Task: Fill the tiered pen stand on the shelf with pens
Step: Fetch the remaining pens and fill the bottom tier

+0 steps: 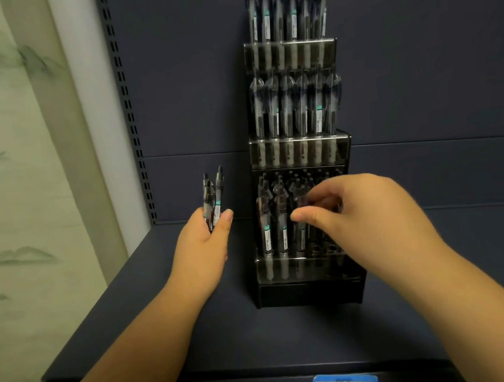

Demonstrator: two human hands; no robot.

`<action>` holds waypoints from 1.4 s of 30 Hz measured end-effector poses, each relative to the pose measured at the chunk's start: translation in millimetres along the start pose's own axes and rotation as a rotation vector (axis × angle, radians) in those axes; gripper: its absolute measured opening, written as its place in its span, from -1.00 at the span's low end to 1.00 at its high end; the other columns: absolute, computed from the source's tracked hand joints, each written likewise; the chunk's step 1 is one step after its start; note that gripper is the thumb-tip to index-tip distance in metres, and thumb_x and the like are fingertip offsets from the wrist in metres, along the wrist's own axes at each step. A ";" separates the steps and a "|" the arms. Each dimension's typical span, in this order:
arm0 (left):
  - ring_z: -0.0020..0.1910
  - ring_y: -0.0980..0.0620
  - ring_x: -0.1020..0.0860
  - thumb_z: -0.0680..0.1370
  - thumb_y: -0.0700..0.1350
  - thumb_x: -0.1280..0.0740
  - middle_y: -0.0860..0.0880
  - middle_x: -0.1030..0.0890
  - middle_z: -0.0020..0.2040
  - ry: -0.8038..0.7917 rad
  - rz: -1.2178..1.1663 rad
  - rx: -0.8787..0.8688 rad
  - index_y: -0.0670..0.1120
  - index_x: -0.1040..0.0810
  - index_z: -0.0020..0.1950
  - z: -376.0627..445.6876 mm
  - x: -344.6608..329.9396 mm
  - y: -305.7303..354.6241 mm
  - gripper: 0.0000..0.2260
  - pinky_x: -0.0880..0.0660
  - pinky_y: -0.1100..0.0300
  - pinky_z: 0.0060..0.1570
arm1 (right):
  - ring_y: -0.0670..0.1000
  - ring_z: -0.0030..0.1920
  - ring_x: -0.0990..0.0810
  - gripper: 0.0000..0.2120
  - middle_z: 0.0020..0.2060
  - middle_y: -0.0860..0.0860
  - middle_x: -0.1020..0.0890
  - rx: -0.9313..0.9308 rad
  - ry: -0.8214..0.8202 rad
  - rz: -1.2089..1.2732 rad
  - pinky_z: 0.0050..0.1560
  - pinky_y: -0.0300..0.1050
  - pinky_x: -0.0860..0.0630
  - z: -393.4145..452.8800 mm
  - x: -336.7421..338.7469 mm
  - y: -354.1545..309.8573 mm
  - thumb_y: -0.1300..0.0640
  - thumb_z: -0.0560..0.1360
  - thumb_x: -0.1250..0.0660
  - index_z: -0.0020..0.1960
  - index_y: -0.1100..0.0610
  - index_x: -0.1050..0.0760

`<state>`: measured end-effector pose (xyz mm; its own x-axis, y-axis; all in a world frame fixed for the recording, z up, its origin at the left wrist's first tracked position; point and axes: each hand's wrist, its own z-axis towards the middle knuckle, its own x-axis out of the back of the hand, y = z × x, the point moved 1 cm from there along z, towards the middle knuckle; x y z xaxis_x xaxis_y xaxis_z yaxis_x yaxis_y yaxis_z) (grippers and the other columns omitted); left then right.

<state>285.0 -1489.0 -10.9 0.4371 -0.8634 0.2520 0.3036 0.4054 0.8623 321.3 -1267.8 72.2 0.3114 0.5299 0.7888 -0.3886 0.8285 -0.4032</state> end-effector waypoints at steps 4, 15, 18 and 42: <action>-0.38 0.07 -0.47 0.65 0.07 -0.25 -0.02 -0.47 -0.35 -0.001 -0.062 -0.004 -0.05 -0.46 -0.04 -0.7 2.5 0.7 -0.80 -0.48 0.13 -0.27 | -0.23 -0.20 -0.52 -0.75 -0.19 -0.26 -0.58 0.067 0.200 -0.011 -0.21 -0.31 -0.42 -11.9 2.9 -14.3 -0.24 0.49 -0.39 0.10 -0.17 -0.57; -0.43 0.20 -0.50 0.50 0.26 -0.23 -0.10 -0.60 -0.32 -0.017 -0.192 -0.091 0.00 -0.53 -0.11 -14.0 9.6 27.5 -0.67 -0.40 0.35 -0.45 | -0.13 0.18 -0.59 -0.71 0.12 -0.18 -0.67 0.142 0.145 0.099 0.24 -0.09 -0.53 -1.4 -35.3 -85.7 -0.01 0.62 -0.30 0.33 -0.08 -0.54; -0.42 0.21 -0.51 0.57 0.12 -0.29 -0.03 -0.59 -0.35 -0.014 -0.170 -0.130 0.04 -0.50 -0.15 -15.5 9.8 29.0 -0.80 -0.38 0.36 -0.45 | -0.08 0.20 -0.60 -0.66 0.17 -0.16 -0.66 0.114 0.131 0.160 0.24 -0.03 -0.54 8.3 -39.5 -90.6 0.00 0.63 -0.28 0.40 -0.07 -0.49; -0.31 0.06 -0.42 0.71 -0.10 -0.12 -0.04 -0.42 -0.26 -0.051 -0.171 0.077 -0.07 -0.41 -0.05 -2.6 -4.6 6.2 -0.83 -0.47 0.18 -0.26 | -0.04 -0.20 -0.73 -0.88 -0.25 -0.01 -0.71 -0.029 0.431 0.478 -0.19 0.18 -0.68 -9.8 50.6 5.3 0.04 0.59 -0.39 -0.10 0.02 -0.52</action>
<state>287.1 -1481.8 -7.9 0.3403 -0.9328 0.1190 0.3032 0.2286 0.9251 343.4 -1234.8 105.5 0.4321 0.8622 0.2643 -0.5488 0.4839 -0.6816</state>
